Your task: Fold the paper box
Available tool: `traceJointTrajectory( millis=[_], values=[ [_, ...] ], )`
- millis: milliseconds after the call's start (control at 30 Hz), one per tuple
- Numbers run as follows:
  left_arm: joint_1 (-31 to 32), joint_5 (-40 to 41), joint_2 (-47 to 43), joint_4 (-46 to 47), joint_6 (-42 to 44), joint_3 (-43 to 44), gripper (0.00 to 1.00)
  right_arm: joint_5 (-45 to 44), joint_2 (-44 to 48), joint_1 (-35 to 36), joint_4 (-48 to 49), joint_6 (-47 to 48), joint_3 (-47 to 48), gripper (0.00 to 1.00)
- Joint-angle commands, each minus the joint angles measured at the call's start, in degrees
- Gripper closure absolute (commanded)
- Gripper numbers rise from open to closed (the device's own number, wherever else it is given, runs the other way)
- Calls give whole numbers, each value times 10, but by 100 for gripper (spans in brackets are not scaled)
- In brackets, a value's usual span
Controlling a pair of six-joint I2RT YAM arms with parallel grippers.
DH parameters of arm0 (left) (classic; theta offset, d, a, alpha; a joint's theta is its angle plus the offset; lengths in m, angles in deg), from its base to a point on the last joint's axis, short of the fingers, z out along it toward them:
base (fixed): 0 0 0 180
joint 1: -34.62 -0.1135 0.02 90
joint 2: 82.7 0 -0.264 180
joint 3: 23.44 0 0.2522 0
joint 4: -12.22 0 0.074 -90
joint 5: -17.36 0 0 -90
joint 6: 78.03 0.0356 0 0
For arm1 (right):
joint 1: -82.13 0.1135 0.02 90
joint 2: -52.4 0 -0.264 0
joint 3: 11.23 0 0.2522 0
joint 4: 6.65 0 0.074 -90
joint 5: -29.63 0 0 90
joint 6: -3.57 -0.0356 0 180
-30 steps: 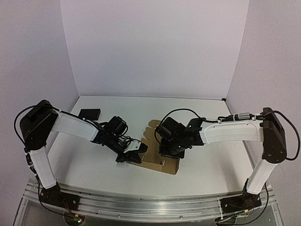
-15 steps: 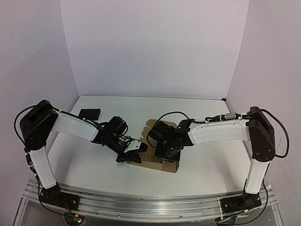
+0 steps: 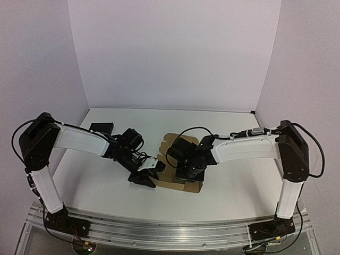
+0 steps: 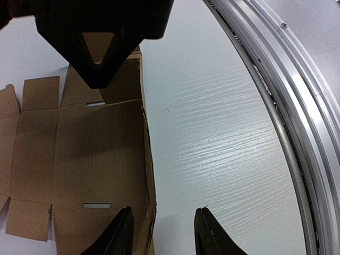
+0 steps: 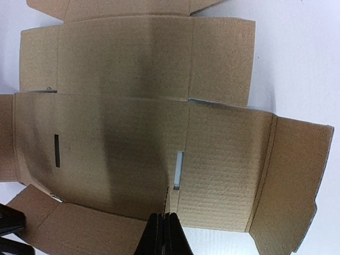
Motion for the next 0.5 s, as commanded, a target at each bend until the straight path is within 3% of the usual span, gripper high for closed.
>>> traceJointTrajectory(
  millis=[0, 133, 267, 367, 467],
  values=[
    [-28, 6, -51, -67, 51, 38, 58, -16, 25, 2, -11, 10, -6, 100],
    [-41, -11, -96, -65, -18, 20, 62, -17, 25, 2, -11, -8, -2, 100],
    [-36, -8, -157, -8, -259, -44, 92, -13, 22, 2, -10, -24, 1, 98],
    [-25, 25, -166, 12, -364, -86, 98, -10, 21, 2, -11, -27, 0, 98],
    [-21, 74, -142, 38, -392, -105, 99, -10, 21, 2, -10, -23, 0, 98]
  ],
)
